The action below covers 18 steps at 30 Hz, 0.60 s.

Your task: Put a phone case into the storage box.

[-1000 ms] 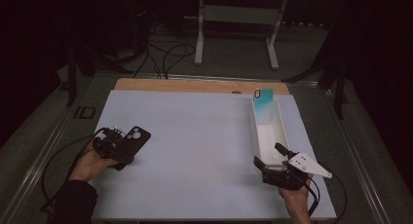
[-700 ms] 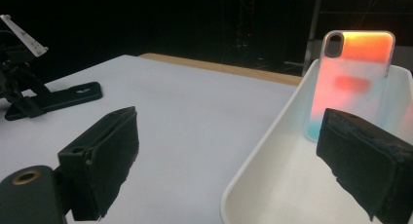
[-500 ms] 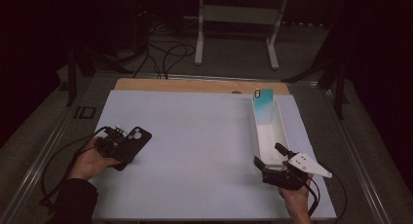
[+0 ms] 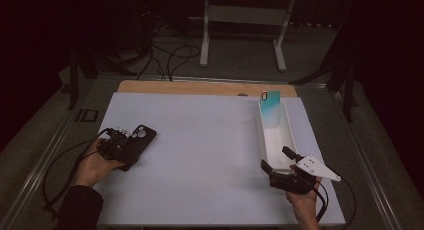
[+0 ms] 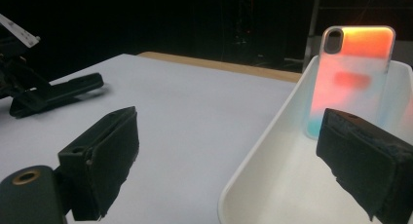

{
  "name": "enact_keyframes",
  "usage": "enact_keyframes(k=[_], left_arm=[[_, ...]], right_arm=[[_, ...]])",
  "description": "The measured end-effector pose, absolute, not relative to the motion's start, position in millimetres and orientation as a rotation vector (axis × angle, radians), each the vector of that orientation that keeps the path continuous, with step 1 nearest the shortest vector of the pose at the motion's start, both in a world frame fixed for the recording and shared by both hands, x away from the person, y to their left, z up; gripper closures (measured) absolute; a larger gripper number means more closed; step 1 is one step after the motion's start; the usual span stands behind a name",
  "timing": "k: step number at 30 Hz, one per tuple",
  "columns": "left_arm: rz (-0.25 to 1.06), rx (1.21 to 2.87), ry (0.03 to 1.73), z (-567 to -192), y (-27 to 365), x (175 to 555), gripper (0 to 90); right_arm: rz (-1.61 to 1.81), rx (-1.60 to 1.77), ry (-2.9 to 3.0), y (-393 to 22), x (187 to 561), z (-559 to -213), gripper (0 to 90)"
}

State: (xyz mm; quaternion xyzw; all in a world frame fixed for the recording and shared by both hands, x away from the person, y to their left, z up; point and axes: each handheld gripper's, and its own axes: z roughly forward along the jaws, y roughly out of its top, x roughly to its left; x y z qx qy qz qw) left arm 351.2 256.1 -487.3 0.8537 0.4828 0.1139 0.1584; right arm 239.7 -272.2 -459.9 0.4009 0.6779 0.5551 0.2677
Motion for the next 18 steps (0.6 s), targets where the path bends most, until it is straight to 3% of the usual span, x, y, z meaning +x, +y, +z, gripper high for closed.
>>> enact_keyframes(k=[18], left_arm=[[0.429, 2.324, 1.243, -456, 224, 341, 15.6]], right_arm=[[1.475, 1.12, 1.915, -263, 244, -455, 8.8]])
